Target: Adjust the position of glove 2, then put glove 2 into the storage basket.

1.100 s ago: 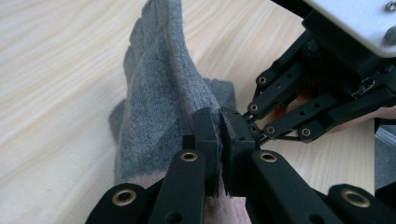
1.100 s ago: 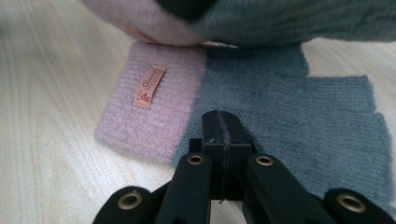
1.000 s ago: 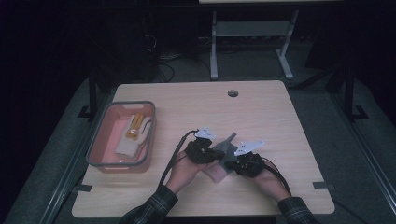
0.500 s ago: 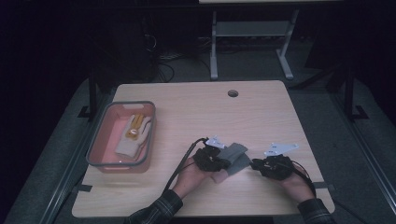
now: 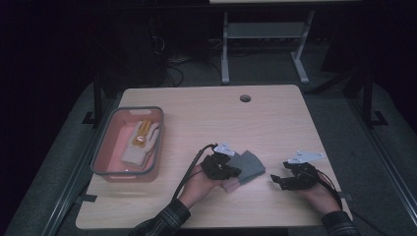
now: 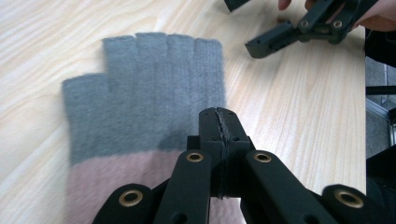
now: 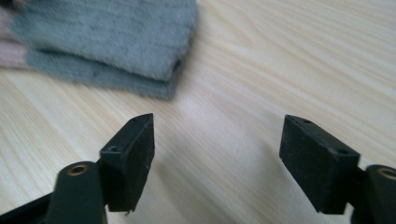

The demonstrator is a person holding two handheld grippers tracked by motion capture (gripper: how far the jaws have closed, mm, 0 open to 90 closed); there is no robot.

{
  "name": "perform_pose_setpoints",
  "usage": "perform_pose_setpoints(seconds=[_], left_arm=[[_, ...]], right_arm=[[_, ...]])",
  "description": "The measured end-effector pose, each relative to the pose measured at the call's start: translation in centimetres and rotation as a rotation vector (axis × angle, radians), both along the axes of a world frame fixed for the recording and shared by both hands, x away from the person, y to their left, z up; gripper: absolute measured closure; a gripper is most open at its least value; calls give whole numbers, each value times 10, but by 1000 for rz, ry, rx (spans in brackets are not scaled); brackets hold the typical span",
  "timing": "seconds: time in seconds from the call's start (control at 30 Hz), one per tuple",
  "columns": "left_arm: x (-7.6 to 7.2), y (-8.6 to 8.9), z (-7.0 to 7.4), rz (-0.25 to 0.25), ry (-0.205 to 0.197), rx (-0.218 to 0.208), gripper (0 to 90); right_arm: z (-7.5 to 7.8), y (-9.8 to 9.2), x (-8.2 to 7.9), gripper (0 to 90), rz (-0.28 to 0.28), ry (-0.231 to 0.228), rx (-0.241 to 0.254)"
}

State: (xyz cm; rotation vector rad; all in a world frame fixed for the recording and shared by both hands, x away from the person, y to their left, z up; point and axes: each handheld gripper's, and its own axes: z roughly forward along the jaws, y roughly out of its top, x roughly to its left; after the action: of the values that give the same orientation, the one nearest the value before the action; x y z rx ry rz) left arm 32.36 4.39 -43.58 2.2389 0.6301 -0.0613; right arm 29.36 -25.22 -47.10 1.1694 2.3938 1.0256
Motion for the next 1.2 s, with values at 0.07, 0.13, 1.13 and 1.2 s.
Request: perform_pose_setpoints(seconds=[0.07, 0.13, 1.13, 1.2], left_arm=[[0, 1, -1, -4, 0, 12, 896], [0, 3, -2, 3, -8, 22, 896], [32, -10, -20, 40, -39, 142, 126], [32, -11, -21, 39, -38, 150, 126]], right_arm=[[-3, -3, -1, 246, -1, -3, -3], [-4, -3, -1, 238, -7, 0, 2], [-11, 0, 2, 150, -1, -30, 7], [-11, 0, 2, 150, -1, -29, 7]])
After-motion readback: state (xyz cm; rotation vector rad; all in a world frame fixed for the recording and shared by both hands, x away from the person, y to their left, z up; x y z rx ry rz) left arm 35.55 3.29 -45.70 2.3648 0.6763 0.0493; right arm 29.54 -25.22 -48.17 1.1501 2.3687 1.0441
